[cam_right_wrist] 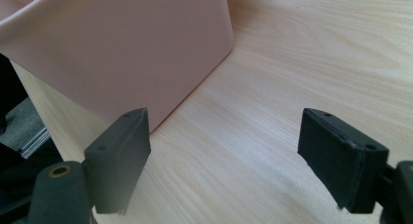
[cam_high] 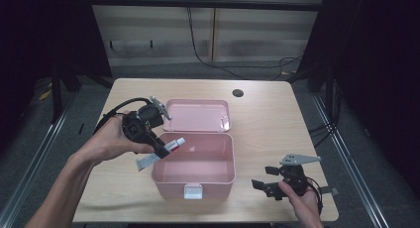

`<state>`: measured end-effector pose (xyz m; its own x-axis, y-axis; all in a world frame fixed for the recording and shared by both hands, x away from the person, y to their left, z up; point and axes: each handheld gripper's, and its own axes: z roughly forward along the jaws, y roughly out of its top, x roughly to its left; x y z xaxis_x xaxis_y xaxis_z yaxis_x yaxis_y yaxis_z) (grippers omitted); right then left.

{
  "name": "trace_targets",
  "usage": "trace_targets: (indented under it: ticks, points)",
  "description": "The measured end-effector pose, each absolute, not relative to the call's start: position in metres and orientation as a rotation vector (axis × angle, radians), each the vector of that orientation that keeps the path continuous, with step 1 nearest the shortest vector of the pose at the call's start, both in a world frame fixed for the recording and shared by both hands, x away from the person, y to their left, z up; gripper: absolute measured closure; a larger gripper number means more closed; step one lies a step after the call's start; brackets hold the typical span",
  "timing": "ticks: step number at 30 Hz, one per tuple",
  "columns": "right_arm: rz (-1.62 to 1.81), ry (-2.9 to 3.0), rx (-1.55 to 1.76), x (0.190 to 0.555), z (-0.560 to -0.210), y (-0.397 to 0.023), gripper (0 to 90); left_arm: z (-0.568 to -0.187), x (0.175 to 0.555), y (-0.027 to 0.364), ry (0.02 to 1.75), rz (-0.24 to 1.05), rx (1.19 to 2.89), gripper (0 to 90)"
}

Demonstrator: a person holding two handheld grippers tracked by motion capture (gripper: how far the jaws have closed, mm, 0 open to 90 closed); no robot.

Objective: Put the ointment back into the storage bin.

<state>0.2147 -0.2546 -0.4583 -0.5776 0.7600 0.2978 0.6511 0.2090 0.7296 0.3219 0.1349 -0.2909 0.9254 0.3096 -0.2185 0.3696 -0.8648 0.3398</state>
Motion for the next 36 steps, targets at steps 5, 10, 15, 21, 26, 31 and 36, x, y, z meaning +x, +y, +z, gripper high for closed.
trace_targets:
  ticks: [5, 10, 15, 21, 26, 31, 36]
  points:
    - [1.314, 2.346, 1.374, 0.215, -0.458, -0.254, 18.5, -0.292, 0.321, 0.125, 0.486, -0.233, 2.703, 70.9]
    - [1.314, 2.346, 1.376, 0.215, -0.458, -0.255, 18.1, -0.295, 0.322, 0.113, 0.459, -0.244, 2.699, 70.9]
    - [1.306, 2.351, 1.377, 0.215, -0.459, -0.255, 18.0, -0.299, 0.324, 0.103, 0.434, -0.253, 2.716, 70.9]
    - [1.307, 2.354, 1.377, 0.215, -0.459, -0.254, 18.0, -0.306, 0.323, 0.089, 0.392, -0.277, 2.714, 71.0]
    - [1.308, 2.354, 1.377, 0.215, -0.459, -0.254, 18.0, -0.314, 0.323, 0.081, 0.381, -0.309, 2.731, 71.0]
    - [1.305, 2.354, 1.382, 0.215, -0.459, -0.254, 18.0, -0.319, 0.323, 0.076, 0.357, -0.308, 2.73, 71.0]
    - [1.308, 2.355, 1.384, 0.215, -0.459, -0.254, 18.0, -0.327, 0.321, 0.07, 0.327, -0.294, 2.744, 71.0]
